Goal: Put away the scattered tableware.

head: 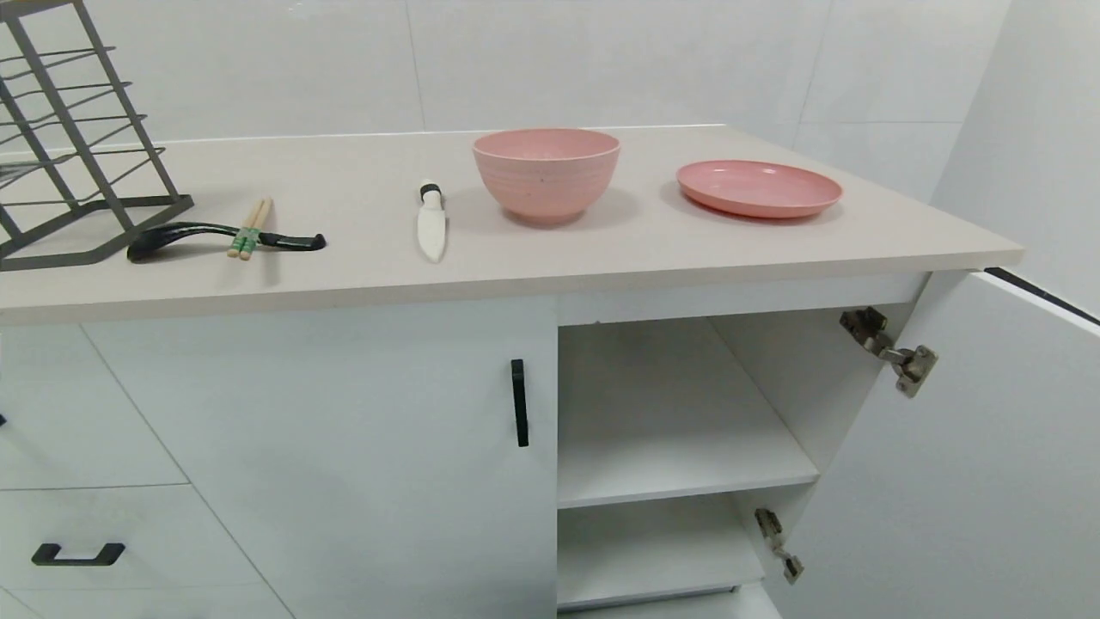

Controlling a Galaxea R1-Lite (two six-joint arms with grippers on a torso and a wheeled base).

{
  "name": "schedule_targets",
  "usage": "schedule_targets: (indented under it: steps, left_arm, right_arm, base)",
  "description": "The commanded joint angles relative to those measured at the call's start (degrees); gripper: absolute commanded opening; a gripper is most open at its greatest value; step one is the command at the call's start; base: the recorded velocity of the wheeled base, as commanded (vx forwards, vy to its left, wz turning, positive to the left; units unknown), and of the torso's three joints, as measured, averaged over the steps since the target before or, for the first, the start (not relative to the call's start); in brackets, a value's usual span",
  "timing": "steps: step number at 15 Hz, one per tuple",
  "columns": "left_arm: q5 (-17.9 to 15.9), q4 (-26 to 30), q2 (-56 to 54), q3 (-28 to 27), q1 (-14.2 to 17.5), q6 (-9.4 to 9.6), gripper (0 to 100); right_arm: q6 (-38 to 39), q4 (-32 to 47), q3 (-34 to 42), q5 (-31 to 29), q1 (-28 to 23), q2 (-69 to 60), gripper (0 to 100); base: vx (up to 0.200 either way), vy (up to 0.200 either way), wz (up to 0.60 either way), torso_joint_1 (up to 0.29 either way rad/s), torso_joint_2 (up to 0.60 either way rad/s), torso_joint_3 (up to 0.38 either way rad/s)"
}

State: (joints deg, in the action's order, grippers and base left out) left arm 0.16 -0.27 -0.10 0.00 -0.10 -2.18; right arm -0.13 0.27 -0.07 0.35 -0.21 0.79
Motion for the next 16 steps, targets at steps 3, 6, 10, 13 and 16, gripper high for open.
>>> schedule_targets:
  steps: [3,6,10,13,16]
  left_arm:
    - [0.02,-0.08,0.1,0.0,0.01,-0.02,100]
    - [0.02,-0.08,0.1,0.0,0.01,-0.1,100]
    - [0.02,-0.08,0.1,0.0,0.01,-0.1,100]
    - [0.02,-0.08,0.1,0.0,0.01,-0.1,100]
    - [0.02,-0.08,0.1,0.0,0.01,-0.1,100]
  right_arm:
    - [-0.04,0.08,-0.01,0.0,0.03,0.09,100]
    - [-0.04,0.08,0.07,0.0,0.03,0.09,100]
    - [0.05,0.08,-0.01,-0.09,0.03,0.09,100]
    - [0.05,0.08,-0.01,-0.09,0.03,0.09,100]
    - [0.05,0.08,-0.01,0.0,0.12,0.09,100]
  base:
    - [0.0,0.0,0.0,0.0,0.0,0.0]
    - [0.0,0.0,0.0,0.11,-0.18,-0.106]
    - [0.0,0.0,0.0,0.207,-0.38,-0.24]
    - [0.0,0.0,0.0,0.16,-0.58,-0.242]
    - [0.0,0.0,0.0,0.124,-0.5,-0.24]
